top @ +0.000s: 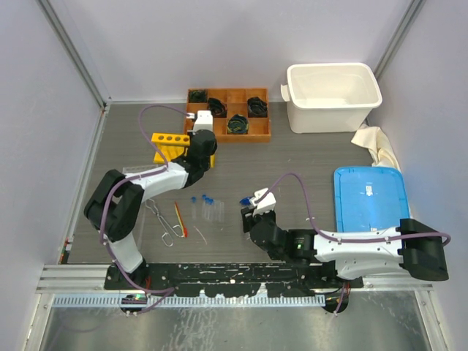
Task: Organize the chemistry lab equipment
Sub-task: Insert the test tube into the slot of the test tube rack.
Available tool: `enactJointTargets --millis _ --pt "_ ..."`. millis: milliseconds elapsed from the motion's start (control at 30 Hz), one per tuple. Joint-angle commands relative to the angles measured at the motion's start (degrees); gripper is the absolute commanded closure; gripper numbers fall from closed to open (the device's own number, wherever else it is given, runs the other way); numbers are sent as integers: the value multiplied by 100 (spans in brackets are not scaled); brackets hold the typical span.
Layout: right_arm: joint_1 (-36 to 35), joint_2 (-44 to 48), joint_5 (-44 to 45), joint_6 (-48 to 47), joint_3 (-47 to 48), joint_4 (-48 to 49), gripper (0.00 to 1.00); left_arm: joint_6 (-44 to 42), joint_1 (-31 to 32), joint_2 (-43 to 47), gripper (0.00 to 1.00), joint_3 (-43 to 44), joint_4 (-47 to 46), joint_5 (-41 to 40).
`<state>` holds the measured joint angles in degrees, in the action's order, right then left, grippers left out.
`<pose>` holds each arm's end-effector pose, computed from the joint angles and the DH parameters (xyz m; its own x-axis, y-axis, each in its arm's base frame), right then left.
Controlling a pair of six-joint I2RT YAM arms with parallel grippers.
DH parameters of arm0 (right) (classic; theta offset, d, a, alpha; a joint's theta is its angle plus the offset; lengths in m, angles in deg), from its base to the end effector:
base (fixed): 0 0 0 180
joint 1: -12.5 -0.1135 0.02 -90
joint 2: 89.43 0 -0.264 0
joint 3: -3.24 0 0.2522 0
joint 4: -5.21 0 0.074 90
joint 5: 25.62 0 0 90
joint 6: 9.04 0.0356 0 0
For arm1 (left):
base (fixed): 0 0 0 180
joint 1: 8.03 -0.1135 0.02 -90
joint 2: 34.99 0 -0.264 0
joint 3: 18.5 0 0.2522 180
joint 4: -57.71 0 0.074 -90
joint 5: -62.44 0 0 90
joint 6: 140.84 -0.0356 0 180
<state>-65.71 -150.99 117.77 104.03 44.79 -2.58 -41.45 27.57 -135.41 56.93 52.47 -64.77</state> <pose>0.0720 0.2051 0.2149 -0.2596 -0.0999 -0.9605 -0.3663 0.9305 0.0022 0.3318 -0.2111 0.2320 -0.2712 0.0344 -0.9619 -0.0440 0.9979 0.0481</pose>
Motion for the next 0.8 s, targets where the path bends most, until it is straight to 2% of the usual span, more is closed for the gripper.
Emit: enactJointTargets --millis 0,267,367,567,767 --pt "55 -43 0 98 224 249 45 115 -35 -32 100 -19 -376 -49" --pt "98 -48 -66 90 203 246 45 302 -35 -209 99 -41 -281 -49" --pt "135 -62 -120 85 200 246 45 392 -40 -265 95 -13 -163 -67" --pt "166 -92 -211 86 208 247 45 539 -38 -264 80 -27 12 -67" --pt "175 -130 -291 113 218 264 45 735 -39 -135 69 -194 105 -4"
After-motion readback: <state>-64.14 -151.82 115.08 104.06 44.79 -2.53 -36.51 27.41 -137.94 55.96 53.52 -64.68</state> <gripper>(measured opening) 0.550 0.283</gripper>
